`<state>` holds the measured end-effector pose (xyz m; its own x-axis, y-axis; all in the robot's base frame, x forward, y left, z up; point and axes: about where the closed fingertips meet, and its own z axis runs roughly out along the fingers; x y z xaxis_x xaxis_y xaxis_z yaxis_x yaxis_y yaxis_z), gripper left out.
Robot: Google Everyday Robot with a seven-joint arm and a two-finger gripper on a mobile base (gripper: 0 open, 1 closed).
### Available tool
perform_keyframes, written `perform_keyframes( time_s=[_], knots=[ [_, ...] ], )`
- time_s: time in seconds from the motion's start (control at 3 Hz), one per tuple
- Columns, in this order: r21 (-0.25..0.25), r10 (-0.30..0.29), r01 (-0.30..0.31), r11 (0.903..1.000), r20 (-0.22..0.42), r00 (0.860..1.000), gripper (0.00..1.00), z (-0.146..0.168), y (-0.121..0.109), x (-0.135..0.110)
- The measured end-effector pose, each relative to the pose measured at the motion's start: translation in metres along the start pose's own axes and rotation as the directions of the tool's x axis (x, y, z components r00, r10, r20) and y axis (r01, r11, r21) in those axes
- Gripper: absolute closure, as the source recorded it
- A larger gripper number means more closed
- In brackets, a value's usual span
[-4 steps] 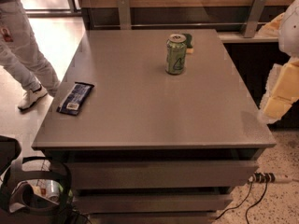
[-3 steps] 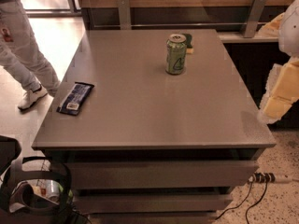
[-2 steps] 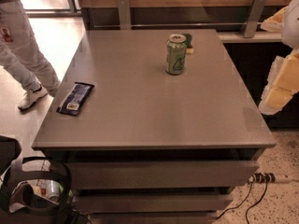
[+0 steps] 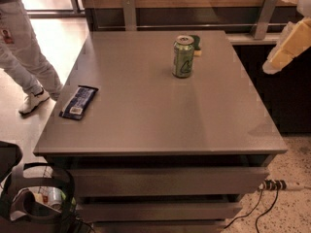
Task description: Move sponge near rxbar blueberry
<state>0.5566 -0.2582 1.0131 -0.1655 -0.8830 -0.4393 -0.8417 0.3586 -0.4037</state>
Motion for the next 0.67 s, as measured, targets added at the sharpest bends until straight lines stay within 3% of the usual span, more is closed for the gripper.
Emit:
perform_keyframes(
  time_s=[0.33,0.67],
  knots=[
    [0.047,0.074,-0.084,0.9954,0.182,0.981,0.00,0.038,-0.041,0.009],
    [0.062,0.124,-0.146,0.9873,0.272,0.954,0.00,0.061,-0.055,0.014]
  ],
)
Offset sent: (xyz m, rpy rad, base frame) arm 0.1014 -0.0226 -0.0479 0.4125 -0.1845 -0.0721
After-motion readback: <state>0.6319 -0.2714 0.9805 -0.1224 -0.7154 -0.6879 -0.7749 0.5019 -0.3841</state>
